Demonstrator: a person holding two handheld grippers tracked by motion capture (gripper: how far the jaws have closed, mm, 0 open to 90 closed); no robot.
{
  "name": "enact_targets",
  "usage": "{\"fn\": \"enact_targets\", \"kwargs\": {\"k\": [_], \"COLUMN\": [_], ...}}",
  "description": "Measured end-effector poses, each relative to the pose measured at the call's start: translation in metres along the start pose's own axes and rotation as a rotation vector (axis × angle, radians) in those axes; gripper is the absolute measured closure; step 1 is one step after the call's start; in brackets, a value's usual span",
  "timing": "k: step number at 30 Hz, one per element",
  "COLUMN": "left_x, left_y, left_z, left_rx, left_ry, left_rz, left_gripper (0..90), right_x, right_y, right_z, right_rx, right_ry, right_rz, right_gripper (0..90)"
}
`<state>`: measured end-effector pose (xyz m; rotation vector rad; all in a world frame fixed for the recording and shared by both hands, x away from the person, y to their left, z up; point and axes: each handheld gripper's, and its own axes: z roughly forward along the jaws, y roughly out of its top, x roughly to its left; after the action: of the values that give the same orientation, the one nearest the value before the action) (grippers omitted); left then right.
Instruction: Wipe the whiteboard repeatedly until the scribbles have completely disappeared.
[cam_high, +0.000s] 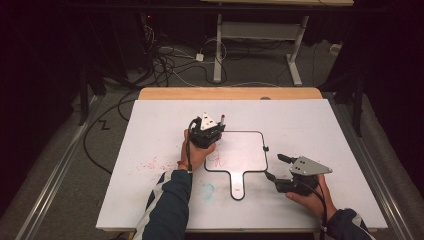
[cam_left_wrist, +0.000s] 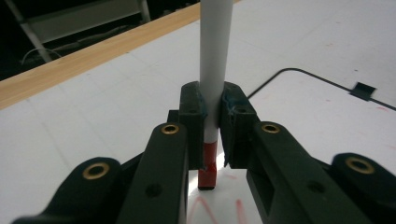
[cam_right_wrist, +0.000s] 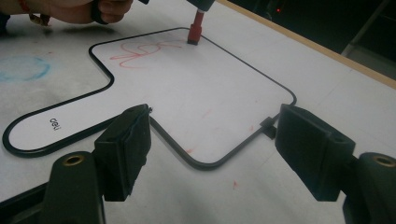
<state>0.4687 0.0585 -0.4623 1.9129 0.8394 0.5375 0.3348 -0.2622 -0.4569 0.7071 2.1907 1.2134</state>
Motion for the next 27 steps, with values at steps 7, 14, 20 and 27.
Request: {"fn": "enact_targets", "kwargs": {"k": [7,14,20,27], "left_x": [-0.005,-0.017,0.0,0.005], "left_y": [0.0,0.004,0.0,-0.005], "left_z": [0.003,0.004,-0.003,-0.015], "left_rx": [-0.015,0.005,0.013,0.032], "left_ry": [-0.039,-0.08,-0.022,0.01], "left_rz": [-0.024,0.022,-0.004,0.04], "left_gripper": [79.1,79.1,79.1,79.1], "right_x": [0.001,0.002,0.001,0.001], "right_y": [0.0,0.0,0.0,0.0], "right_z": [0.001,0.002,0.0,-0.001], "right_rx": [0.004,0.006,0.004,0.008], "right_ry": [0.007,0.015,0.012,0.008], "right_rz": [-0.004,-0.008,-0.004,-0.01], "right_gripper": [27.6,27.6,27.6,27.6]}}
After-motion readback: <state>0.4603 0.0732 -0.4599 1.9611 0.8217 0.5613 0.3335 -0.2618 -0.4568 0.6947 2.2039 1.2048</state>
